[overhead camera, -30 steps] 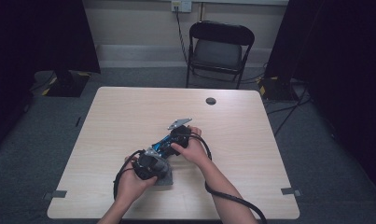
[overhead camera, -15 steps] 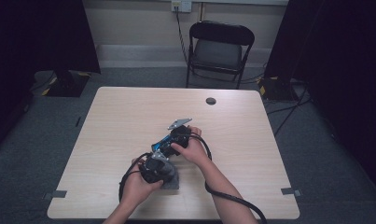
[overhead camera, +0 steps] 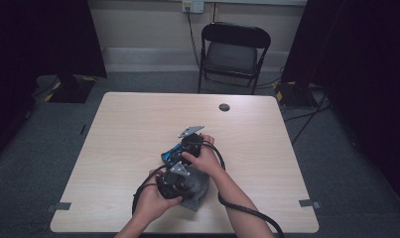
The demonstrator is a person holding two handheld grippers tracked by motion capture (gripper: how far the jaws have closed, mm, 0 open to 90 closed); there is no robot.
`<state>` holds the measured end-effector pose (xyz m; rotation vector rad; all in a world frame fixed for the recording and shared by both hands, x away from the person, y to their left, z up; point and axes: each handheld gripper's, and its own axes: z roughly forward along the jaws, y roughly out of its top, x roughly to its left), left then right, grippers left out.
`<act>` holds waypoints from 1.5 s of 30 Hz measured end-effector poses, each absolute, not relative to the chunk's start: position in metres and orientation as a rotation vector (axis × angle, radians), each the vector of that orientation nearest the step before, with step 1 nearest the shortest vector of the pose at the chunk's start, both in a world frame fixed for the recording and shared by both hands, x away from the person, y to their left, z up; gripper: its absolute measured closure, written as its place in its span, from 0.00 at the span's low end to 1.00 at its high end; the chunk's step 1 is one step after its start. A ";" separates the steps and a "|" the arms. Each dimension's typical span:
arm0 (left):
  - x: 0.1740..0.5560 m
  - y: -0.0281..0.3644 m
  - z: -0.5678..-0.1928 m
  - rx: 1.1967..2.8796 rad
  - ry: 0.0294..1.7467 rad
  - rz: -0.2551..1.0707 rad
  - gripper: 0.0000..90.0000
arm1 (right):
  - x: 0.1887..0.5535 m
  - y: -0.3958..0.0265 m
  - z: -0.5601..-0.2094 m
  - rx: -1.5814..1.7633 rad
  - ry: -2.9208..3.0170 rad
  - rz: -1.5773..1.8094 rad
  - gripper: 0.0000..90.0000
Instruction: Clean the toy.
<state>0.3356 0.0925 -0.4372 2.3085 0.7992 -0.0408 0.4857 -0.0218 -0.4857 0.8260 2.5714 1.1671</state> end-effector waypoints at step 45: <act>0.374 0.220 -0.385 2.099 1.037 0.131 0.86 | 0.486 -0.022 -0.485 0.827 2.573 1.164 0.00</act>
